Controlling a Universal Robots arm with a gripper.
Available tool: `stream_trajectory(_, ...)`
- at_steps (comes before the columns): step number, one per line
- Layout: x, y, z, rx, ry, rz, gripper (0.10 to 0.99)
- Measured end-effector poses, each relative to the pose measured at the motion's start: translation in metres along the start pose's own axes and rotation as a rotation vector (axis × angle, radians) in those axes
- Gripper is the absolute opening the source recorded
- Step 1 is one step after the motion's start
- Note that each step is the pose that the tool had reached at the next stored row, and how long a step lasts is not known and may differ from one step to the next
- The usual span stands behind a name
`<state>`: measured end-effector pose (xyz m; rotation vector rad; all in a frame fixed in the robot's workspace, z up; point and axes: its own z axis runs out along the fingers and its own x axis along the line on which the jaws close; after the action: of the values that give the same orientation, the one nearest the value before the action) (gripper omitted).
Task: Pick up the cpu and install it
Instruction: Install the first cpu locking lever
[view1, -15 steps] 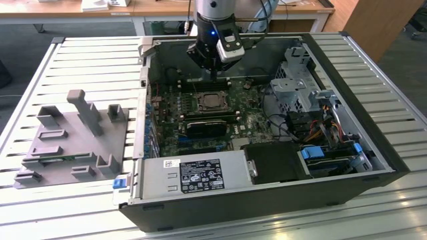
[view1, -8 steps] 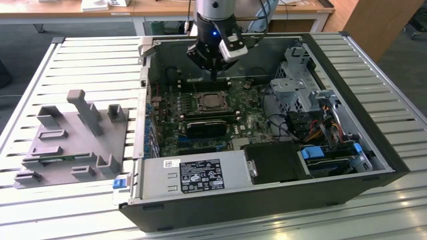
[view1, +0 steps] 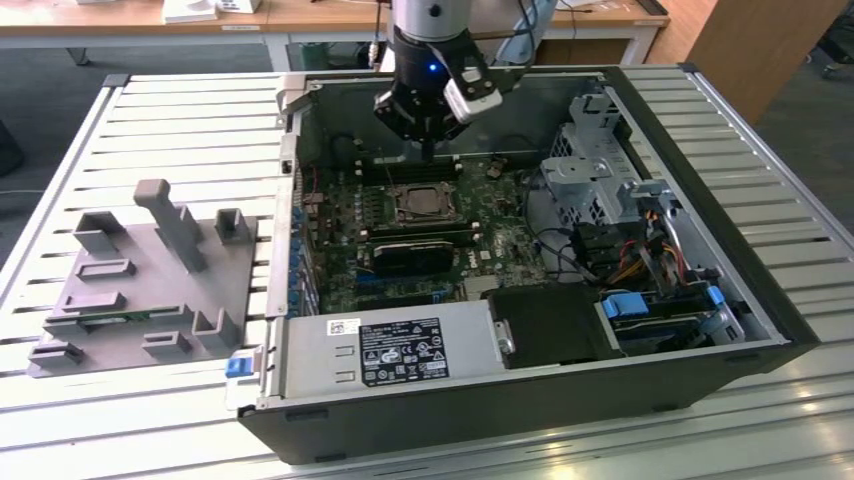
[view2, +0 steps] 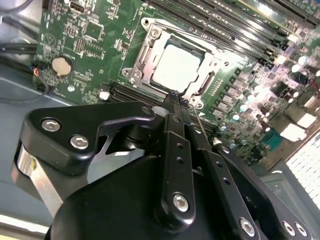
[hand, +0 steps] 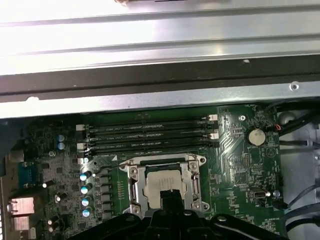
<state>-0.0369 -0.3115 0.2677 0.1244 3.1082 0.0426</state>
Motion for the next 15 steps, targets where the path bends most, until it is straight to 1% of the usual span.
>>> stream_trajectory(5, 0.0001, 0.0000, 0.0006, -0.002, 0.0018, -0.069, 0.106)
stream_trajectory(10, 0.0002, -0.0001, 0.0022, -0.005, 0.0043, -0.154, 0.106)
stream_trajectory(12, 0.0010, -0.0002, 0.0028, -0.005, 0.0048, -0.167, 0.106)
stream_trajectory(15, 0.0024, -0.0003, 0.0030, -0.006, 0.0048, -0.167, 0.106)
